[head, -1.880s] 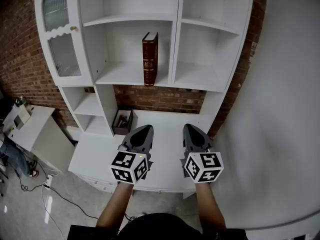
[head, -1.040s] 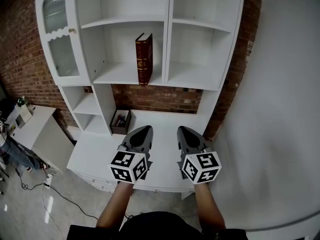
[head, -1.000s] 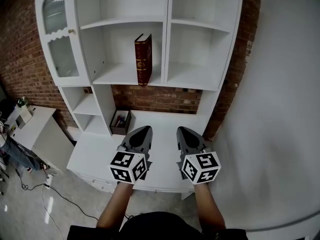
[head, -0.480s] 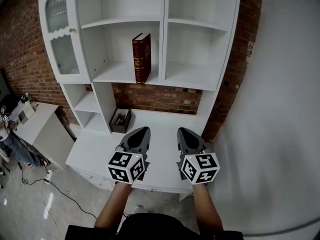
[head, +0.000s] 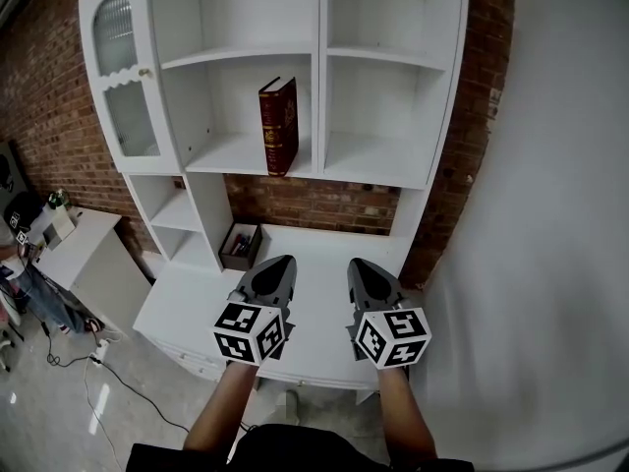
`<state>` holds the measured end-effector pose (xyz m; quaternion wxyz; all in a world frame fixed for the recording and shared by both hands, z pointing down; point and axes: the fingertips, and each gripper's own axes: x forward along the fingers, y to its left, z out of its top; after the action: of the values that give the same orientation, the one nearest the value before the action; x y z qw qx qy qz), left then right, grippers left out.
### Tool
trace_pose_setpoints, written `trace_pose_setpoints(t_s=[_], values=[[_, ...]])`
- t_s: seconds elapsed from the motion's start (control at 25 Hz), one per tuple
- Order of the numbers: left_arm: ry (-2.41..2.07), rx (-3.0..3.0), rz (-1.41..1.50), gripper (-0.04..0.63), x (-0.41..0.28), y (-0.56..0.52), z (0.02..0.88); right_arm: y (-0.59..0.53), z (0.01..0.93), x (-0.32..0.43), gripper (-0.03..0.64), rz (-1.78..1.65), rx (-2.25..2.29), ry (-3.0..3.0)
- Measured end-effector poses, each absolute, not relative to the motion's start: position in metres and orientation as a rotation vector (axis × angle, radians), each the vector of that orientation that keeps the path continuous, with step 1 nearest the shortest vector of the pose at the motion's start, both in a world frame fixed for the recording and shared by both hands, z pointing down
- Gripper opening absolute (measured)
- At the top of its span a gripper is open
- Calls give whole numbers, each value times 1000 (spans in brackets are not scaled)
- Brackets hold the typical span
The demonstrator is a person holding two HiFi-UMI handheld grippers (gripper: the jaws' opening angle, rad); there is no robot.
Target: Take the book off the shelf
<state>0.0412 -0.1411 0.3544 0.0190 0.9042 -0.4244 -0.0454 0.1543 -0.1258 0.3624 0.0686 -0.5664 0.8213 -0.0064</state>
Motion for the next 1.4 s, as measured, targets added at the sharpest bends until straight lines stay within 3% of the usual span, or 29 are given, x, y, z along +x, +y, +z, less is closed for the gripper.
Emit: trace_pose_setpoints(t_s=[1.4], values=[[-1262,2796,-218,15,6,-319,342,-292,355,126,18,-40,-1783,2467]])
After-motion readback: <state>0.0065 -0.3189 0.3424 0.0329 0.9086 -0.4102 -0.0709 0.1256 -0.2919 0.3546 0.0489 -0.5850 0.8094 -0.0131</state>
